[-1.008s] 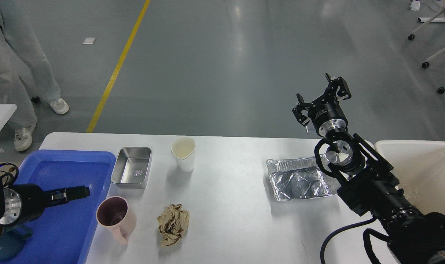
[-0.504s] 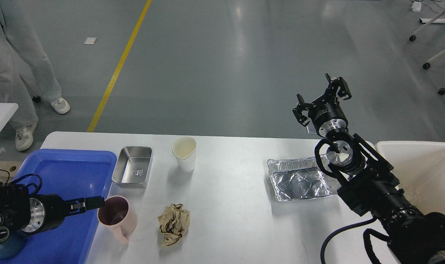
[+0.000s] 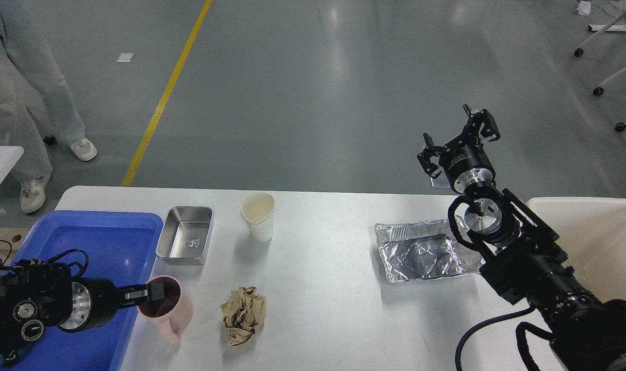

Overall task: Tidy desktop
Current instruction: 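Grasp the pink mug by its rim with the left gripper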

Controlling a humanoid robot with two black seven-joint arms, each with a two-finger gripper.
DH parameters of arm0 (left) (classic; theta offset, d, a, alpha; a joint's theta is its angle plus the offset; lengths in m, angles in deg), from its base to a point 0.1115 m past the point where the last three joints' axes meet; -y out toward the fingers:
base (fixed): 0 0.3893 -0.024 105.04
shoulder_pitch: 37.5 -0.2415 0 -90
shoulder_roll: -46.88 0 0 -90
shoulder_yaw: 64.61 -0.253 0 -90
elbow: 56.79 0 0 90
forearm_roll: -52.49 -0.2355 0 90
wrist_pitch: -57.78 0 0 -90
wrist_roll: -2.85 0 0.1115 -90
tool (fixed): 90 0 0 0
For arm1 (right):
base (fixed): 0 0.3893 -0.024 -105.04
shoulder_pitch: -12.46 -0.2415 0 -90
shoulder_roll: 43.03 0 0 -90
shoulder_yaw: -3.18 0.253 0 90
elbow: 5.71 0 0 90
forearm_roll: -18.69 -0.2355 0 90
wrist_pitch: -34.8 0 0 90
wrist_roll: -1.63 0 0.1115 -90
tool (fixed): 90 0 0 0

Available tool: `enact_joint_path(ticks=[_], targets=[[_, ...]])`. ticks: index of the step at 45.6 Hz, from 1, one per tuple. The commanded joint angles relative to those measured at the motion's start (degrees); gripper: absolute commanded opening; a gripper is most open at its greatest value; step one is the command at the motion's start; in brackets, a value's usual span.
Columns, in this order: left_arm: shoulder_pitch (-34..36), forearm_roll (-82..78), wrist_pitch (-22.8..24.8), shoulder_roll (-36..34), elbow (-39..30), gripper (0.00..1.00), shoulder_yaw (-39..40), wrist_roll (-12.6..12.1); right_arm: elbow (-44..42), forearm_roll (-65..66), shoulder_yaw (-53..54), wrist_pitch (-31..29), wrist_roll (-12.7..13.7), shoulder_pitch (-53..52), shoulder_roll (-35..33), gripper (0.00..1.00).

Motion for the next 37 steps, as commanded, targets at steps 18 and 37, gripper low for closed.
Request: enact_joint_path(ticks=[18,37], targets=[[-2.0,0.2,0.9,0.1,0.1,0.33,0.1,0.1,0.1,0.0,0.0,0.0,0.0,0.5,-0.5,1.0],[-2.1,0.3,1.9,-0.5,-0.1,0.01,0.1,1.0,0.1,0.0,0.0,0.0,0.0,1.2,-1.1,1.0]])
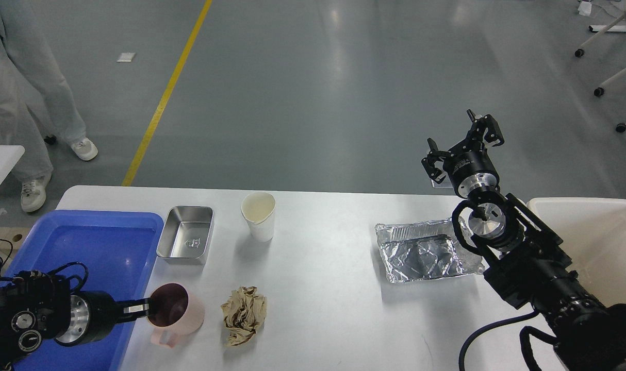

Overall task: Tidy desktop
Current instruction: 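Grasp the pink mug by its rim with the left gripper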

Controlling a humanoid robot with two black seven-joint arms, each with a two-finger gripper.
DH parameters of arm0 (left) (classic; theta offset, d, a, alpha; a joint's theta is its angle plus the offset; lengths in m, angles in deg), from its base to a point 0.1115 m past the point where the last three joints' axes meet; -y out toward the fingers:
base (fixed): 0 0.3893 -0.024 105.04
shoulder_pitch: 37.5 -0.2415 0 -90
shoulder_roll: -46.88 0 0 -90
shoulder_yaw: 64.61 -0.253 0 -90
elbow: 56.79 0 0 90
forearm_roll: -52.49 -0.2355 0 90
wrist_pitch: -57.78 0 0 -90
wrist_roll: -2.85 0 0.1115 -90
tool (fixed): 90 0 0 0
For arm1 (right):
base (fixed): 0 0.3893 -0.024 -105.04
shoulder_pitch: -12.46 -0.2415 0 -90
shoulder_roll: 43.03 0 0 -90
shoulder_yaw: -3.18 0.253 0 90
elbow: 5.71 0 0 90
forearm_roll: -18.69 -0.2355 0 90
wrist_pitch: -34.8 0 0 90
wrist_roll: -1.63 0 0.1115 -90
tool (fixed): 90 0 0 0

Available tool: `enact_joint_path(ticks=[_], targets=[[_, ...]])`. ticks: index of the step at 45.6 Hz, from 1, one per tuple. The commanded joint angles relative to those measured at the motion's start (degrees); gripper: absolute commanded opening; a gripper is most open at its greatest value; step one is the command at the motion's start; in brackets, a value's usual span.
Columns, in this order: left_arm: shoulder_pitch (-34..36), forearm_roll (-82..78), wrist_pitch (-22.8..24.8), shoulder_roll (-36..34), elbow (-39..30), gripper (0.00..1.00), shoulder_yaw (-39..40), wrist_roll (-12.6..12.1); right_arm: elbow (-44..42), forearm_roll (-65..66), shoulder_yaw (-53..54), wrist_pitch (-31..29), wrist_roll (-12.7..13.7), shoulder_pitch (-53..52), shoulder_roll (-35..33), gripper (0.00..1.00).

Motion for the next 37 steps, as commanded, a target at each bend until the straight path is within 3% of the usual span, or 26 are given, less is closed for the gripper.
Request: enact_joint_path(ticks=[1,15,37], targets=[[0.1,0.0,0.2,-0.3,-0.1,0.01,0.0,0.4,0.0,0.0,0.0,0.0,0.0,0.1,-0.1,1.0],[0.5,-0.1,0.2,-1.7,-0.9,0.0,0.4,0.6,0.1,0.0,0.0,0.0,0.0,0.1,-0.7,1.0],[3.7,0.5,8.2,-19.3,-8.5,0.0,3.9,2.7,0.1,0.0,0.0,-0.1,0.0,-0.2,-0.4,1.0]])
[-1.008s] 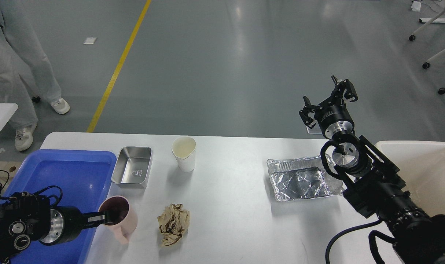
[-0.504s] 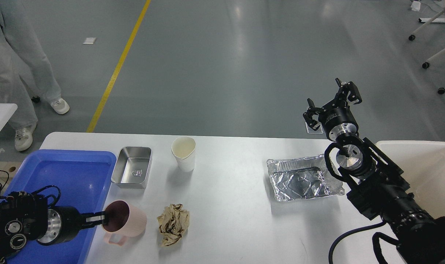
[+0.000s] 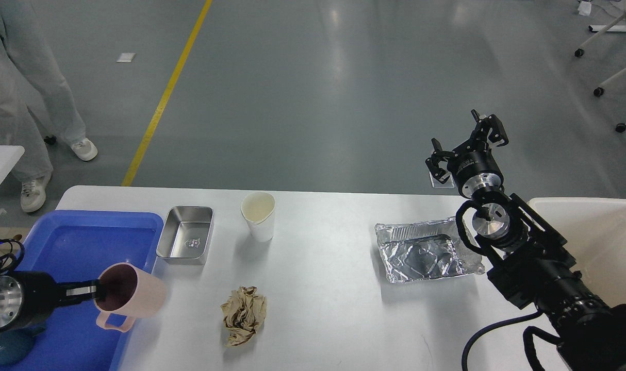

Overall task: Tidy desktop
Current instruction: 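Grasp the pink mug by its rim with the left gripper, then lift the pink mug and carry it over the blue tray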

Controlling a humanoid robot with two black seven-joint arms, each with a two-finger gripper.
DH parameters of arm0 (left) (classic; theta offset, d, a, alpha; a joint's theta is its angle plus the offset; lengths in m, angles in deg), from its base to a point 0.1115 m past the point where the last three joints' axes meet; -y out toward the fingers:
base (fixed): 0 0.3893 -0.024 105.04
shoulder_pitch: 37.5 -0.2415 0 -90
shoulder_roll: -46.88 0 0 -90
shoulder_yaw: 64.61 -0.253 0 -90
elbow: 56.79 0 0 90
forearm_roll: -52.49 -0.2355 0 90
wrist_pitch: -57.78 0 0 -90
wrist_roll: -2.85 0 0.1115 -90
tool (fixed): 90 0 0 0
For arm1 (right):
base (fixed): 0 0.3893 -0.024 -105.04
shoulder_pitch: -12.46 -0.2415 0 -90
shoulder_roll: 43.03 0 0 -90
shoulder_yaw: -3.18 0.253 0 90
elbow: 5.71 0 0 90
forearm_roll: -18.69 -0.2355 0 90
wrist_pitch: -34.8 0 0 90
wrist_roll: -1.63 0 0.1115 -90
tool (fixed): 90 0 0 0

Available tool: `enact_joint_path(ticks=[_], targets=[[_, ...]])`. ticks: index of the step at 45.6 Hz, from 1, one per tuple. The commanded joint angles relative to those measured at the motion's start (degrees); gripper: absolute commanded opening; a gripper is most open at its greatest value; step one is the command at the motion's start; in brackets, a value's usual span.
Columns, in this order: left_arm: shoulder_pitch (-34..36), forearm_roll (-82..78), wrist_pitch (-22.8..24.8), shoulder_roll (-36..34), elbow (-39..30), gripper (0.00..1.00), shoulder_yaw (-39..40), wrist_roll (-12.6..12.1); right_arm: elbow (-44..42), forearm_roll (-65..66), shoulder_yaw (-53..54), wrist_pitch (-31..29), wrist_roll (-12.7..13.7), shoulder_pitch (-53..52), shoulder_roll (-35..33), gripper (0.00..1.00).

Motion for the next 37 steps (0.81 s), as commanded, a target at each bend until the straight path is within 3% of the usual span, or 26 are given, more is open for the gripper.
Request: enact_joint_path(ticks=[1,12,22,30,37], targets=[[0.2,0.2,2.2,-4.1,-1.9,0.0,1.4,0.1,0.0,0.0,0.0,0.0,0.0,-0.1,0.1,1.0],[0.2,0.4,6.1,-10.9,-3.2,0.0,3.9,0.3,0.1,0.0,0.0,0.0,0.0,0.1,0.1,1.0],[0.3,1.7,11.7,-17.7,-4.3,0.0,9.8,2.0,0.1,0.0,0.0,-0.1,0.0,0.0,0.1,1.0],[2.2,7.5,20.1,-24.0,-4.3,0.01,17.3,4.9,0.1,0.0,0.0,-0.1,0.0,0.0,0.1,1.0],[7.5,12.4,27.0,-26.6,-4.3,0.01,19.4,5.5,0.1,0.0,0.0,-0.1,0.0,-0.1,0.2,1.0]])
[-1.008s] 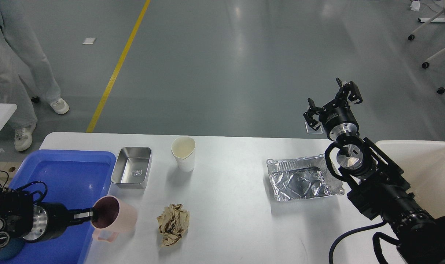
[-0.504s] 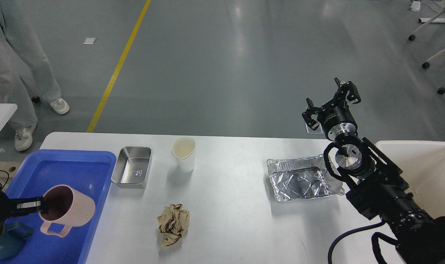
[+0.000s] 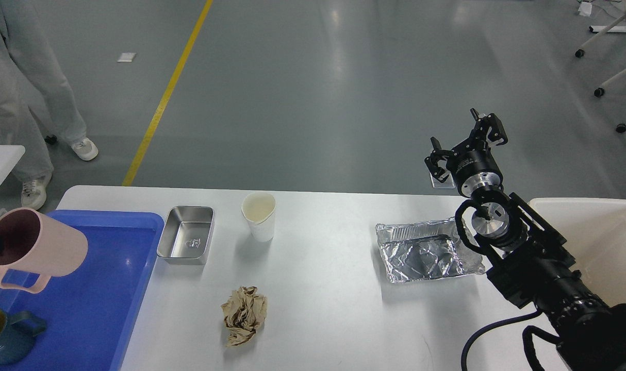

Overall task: Tidy desktop
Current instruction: 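Lift the pink mug and carry it over the blue tray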

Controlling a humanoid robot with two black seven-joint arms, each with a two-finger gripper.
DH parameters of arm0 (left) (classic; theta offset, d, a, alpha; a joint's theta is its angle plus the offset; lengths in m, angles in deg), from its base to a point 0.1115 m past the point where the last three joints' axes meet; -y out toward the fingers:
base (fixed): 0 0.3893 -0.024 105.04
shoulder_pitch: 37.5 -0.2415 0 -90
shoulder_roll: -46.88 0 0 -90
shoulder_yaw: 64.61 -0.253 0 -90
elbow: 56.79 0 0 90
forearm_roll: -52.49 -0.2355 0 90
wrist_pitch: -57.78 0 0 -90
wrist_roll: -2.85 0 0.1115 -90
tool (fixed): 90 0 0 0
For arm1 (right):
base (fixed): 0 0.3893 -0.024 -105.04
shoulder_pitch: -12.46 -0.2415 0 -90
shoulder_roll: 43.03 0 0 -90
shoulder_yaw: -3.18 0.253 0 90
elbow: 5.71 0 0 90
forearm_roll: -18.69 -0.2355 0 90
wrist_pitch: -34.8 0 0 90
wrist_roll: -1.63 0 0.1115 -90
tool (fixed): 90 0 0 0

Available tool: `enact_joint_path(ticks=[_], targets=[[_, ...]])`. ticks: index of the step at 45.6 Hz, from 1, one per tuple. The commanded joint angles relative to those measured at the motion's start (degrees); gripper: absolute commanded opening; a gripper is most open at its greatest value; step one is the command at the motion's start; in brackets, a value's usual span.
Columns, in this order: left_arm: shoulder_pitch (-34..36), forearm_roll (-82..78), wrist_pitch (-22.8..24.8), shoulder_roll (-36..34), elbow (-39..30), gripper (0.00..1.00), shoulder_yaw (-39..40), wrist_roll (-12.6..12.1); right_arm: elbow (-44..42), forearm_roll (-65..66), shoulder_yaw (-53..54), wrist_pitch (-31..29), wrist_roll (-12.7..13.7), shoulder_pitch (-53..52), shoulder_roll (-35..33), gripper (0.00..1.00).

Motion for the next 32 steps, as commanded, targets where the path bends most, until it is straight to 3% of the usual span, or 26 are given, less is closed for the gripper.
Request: enact_joint_path(ticks=[1,9,19,32], targets=[[4.8,3.6,5.8,-2.5,0.0,0.01,1.4,0.9,0.0,0.0,0.0,0.0,0.0,-0.1,0.1,1.0],[11.4,7.1,11.8,-7.5,0.0,0.01,1.5,4.3,0.0,0.0,0.0,0.0,0.0,-0.2,0.1,1.0],[14.5,9.7,17.0,-12.2,0.1,0.01,3.6,4.8,0.0,0.0,0.0,0.0,0.0,-0.4,0.1,1.0],[14.6,9.1,17.0,-11.5,1.0,0.01,2.6,4.4,-0.1,0.0,0.0,0.0,0.0,-0.1,0.1,1.0]])
